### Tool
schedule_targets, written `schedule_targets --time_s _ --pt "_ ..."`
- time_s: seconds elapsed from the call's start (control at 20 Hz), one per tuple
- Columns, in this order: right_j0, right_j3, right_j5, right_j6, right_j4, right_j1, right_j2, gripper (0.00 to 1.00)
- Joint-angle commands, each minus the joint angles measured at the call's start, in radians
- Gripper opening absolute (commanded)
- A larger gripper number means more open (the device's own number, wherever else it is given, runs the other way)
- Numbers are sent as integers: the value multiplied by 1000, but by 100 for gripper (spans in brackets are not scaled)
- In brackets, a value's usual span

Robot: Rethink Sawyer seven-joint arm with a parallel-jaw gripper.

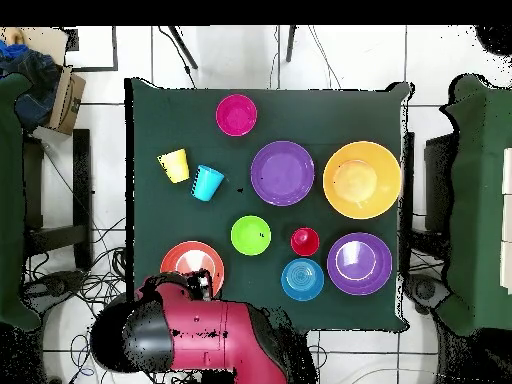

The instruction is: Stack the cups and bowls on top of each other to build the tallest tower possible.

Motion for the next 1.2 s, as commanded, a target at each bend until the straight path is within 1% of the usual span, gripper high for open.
schedule_targets --time_s 0.05,0.15,0.35,0.65,0.9,1.2 --pt "14 -68 150 153 -45 42 2 100" --pt "16 -64 133 158 -49 49 -3 100" --pt "-7 -48 57 136 -43 93 17 100" --pt "-29 -26 -30 120 -33 141 40 100" --pt "-33 -20 -60 120 -32 157 45 100" --pt "-34 -2 -124 126 -32 185 46 100"
